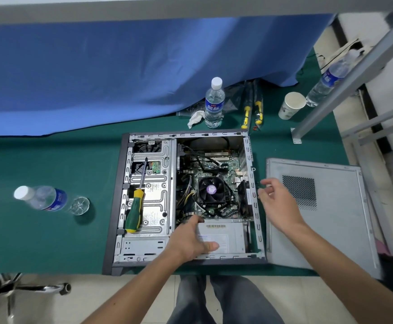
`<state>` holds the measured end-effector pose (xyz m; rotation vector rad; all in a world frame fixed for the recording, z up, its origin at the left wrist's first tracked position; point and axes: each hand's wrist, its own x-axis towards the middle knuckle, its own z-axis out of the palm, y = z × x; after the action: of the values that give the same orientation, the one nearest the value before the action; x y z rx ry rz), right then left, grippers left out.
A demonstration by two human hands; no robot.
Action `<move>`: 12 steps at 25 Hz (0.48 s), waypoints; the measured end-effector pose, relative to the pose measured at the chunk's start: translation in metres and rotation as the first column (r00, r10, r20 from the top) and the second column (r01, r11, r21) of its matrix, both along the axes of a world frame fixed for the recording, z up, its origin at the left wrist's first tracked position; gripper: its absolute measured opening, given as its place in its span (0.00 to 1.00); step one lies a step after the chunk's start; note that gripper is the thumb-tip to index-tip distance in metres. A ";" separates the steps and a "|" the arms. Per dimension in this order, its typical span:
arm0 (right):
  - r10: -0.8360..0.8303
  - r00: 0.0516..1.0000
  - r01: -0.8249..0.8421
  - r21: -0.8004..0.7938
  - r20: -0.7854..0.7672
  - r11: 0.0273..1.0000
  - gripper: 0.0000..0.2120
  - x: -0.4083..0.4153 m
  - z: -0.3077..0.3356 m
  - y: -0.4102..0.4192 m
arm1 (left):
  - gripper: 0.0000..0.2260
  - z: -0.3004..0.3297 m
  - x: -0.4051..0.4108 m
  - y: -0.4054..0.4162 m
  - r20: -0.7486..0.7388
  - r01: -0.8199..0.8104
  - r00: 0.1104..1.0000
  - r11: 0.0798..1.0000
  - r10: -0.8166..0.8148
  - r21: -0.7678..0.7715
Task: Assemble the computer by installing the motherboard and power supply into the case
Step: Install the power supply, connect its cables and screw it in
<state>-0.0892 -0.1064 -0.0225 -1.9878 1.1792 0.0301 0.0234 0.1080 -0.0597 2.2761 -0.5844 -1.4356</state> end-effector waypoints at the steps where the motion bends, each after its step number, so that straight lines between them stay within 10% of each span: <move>1: 0.029 0.999 -0.028 0.028 -0.030 0.999 0.19 0.003 -0.005 -0.008 | 0.29 -0.001 0.000 0.000 -0.002 -0.002 1.000 1.000 0.002 -0.007; 12: -0.034 0.999 0.027 0.226 0.028 0.974 0.28 0.046 -0.048 -0.007 | 0.28 -0.004 0.002 0.006 -0.049 -0.092 0.995 0.993 0.089 -0.075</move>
<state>-0.0437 -0.1133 -0.0705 -1.7646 1.1335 0.1121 0.0252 0.1143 -0.0635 2.1761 -0.5071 -1.3929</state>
